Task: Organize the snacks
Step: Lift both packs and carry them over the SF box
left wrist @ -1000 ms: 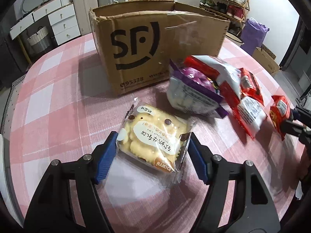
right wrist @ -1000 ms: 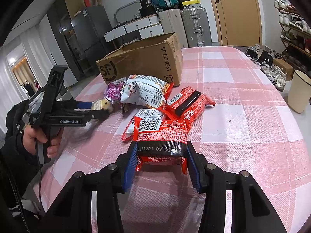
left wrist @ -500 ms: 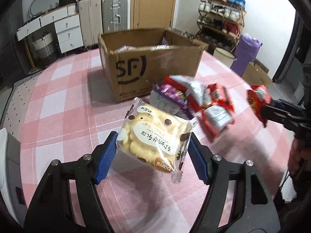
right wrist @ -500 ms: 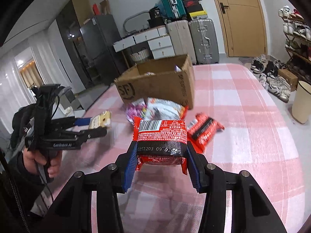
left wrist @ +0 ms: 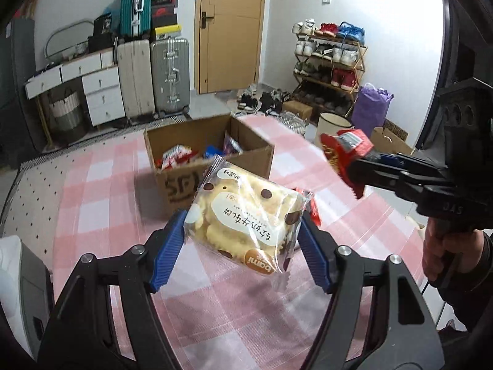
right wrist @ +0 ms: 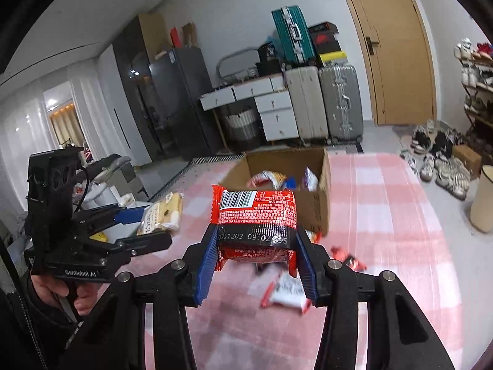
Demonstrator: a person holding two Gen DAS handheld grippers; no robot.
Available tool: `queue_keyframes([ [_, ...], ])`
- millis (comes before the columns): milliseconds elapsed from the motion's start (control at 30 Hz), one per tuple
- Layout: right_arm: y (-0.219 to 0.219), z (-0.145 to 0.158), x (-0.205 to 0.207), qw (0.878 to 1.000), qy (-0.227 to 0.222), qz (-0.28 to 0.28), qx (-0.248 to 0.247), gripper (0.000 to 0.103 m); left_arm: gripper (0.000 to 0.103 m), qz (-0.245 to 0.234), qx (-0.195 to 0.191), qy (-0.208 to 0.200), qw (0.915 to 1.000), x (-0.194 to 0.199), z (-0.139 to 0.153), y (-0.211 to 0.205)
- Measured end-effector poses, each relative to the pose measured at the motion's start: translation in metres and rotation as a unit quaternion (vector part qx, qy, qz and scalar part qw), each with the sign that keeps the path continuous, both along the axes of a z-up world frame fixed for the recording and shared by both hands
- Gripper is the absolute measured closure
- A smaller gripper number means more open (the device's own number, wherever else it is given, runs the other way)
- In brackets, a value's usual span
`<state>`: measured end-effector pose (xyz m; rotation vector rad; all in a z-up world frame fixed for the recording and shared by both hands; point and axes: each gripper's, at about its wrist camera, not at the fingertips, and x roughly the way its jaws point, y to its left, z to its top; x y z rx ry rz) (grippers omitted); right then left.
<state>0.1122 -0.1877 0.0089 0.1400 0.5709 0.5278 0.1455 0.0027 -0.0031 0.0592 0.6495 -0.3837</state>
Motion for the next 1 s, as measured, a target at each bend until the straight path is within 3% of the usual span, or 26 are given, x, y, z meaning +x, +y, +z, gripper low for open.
queue_keyframes([
  [633,0.021,0.098,0.062,0.999,-0.035,0.015,0.007,0.055,0.034,0.041,-0.031,-0.05,0.9974,0.004,0.118,-0.006],
  [1000,0.037,0.123,0.137,0.999,-0.034,0.022,-0.01,0.055,0.034,0.067,-0.033,-0.042,0.9963,0.082,0.153,-0.009],
])
